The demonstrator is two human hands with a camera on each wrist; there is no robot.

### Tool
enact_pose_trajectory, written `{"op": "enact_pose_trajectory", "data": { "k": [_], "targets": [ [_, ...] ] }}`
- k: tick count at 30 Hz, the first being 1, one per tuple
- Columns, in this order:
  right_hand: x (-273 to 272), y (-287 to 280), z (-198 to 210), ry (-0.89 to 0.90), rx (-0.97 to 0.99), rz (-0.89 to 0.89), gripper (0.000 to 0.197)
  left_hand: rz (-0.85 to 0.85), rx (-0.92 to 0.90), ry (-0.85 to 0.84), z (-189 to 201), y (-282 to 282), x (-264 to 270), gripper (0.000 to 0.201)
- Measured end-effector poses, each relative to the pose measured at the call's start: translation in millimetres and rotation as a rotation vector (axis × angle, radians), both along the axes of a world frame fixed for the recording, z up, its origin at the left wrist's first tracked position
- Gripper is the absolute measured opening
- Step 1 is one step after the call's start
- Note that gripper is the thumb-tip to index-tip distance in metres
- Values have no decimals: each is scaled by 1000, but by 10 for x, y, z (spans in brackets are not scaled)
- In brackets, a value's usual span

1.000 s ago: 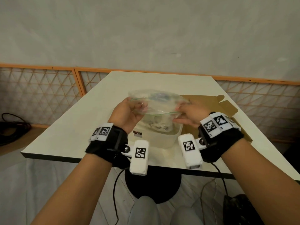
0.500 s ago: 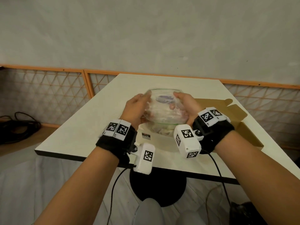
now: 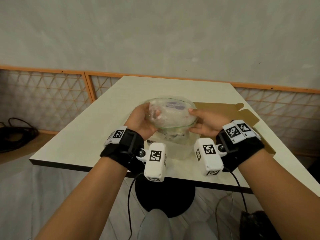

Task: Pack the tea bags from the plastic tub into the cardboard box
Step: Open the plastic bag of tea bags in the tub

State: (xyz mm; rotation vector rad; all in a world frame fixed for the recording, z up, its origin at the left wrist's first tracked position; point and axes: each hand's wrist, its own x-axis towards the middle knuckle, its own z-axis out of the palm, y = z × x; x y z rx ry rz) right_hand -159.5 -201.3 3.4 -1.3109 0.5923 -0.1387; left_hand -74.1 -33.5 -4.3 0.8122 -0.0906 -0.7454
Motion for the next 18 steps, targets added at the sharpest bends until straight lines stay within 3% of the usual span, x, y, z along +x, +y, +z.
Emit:
{"op": "enact_pose_trajectory", "data": {
  "k": [4,12,15,18],
  "targets": [
    [-16,11,-45,-122,253,-54,16,-65,127,-180,56,48,-39,25],
    [89,153,-38,-95,175,-35,30,53,490,-376,-30,-34,36,32],
    [101,120,10,-106,133,-76,18,12,662,-443,7,-21,31,49],
    [96,84,62,-180,242,-77,16,-154,586,-333,23,1,-23,83]
  ]
}}
